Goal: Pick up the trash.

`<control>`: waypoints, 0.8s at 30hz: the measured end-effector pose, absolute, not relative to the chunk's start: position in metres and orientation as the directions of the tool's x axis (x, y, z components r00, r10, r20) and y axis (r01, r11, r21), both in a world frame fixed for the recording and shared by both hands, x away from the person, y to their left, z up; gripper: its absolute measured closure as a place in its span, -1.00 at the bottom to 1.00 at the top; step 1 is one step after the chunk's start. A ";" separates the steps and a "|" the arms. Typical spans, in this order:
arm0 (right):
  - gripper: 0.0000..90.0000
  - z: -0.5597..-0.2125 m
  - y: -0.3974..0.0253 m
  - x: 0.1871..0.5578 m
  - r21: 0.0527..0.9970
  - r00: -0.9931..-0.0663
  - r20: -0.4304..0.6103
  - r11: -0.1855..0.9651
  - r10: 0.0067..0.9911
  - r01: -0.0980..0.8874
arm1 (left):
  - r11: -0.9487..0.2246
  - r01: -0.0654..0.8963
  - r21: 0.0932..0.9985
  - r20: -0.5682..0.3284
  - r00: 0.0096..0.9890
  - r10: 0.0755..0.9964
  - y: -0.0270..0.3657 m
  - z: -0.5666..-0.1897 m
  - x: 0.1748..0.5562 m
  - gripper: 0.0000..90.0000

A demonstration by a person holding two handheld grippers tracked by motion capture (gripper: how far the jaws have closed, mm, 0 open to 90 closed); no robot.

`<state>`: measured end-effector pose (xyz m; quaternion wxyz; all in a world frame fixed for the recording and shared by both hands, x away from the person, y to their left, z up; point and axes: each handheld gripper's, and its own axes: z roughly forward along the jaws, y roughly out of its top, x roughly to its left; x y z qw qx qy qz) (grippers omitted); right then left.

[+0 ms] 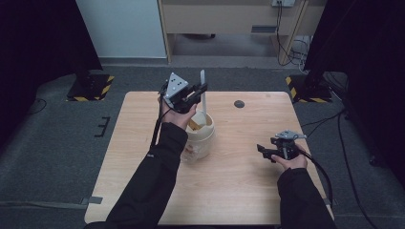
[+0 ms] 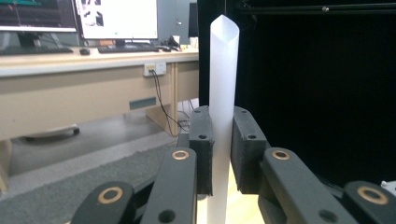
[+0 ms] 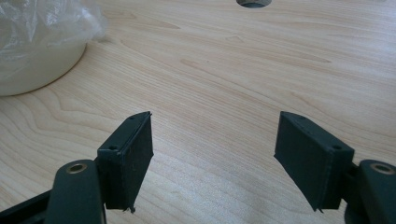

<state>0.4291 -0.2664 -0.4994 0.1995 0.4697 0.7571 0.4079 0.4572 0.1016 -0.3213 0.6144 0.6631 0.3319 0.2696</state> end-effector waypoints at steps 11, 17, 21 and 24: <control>-0.38 -0.499 -0.267 0.429 0.803 -0.478 0.081 0.227 0.875 0.551 | 0.016 0.068 0.998 -0.057 0.661 0.748 0.123 -0.319 0.442 0.26; -0.39 -0.500 -0.270 0.428 0.802 -0.473 0.079 0.226 0.878 0.553 | 0.015 0.046 0.999 -0.041 0.638 0.769 0.158 -0.315 0.416 -0.02; -0.39 -0.499 -0.275 0.428 0.806 -0.460 0.086 0.210 0.884 0.553 | -0.010 0.062 0.998 -0.030 0.602 0.798 0.188 -0.323 0.397 -0.23; -0.40 -0.500 -0.279 0.428 0.804 -0.446 0.091 0.199 0.890 0.561 | -0.027 0.089 0.996 -0.029 0.578 0.815 0.211 -0.336 0.383 -0.33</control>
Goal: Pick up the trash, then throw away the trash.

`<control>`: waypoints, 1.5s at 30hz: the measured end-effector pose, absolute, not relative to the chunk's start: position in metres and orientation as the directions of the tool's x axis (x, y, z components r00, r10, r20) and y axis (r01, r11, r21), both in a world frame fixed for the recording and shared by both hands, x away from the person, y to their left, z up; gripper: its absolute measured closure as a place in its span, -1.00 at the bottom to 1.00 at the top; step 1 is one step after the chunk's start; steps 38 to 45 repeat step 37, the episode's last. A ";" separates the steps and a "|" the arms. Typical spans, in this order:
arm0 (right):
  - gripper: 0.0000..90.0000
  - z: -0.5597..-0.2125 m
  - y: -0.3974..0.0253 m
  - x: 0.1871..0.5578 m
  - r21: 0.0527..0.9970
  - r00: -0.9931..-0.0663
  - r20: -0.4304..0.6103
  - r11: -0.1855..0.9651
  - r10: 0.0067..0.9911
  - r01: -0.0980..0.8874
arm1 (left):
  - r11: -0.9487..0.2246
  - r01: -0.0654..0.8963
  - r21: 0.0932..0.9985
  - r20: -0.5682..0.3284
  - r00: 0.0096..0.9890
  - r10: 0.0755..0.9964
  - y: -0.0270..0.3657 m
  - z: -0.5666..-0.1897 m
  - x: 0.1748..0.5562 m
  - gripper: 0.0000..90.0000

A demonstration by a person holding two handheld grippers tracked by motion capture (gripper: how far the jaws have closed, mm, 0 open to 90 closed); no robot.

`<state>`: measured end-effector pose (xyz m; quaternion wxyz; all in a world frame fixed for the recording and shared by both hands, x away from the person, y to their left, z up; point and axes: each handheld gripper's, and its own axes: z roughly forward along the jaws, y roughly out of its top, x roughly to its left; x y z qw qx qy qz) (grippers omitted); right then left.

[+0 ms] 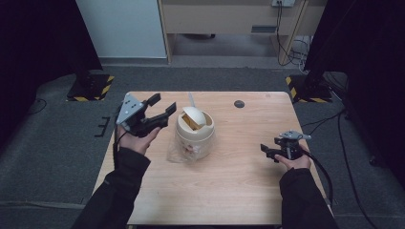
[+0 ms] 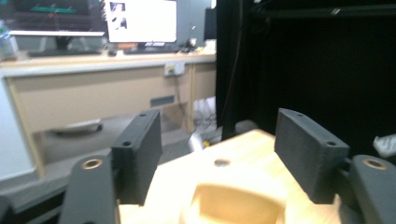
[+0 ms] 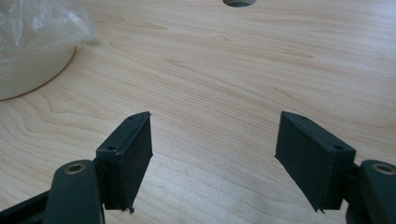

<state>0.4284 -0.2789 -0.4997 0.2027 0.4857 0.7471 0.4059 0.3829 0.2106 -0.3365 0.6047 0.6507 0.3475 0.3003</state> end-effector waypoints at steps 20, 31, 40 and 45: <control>-0.48 -0.503 -0.295 0.426 0.786 -0.399 0.056 0.206 0.915 0.583 | -0.196 0.556 0.808 -0.032 0.374 0.927 0.311 -0.506 0.348 -0.65; -0.59 -0.523 -0.303 0.428 0.684 -0.370 0.041 0.243 0.928 0.688 | -0.300 0.617 0.728 0.022 0.416 0.909 0.310 -0.524 0.360 -0.70; -0.60 -0.524 -0.308 0.428 0.680 -0.354 0.038 0.235 0.935 0.694 | -0.332 0.634 0.699 0.038 0.431 0.902 0.308 -0.528 0.362 -0.73; -0.60 -0.524 -0.308 0.428 0.680 -0.354 0.038 0.235 0.935 0.694 | -0.332 0.634 0.699 0.038 0.431 0.902 0.308 -0.528 0.362 -0.73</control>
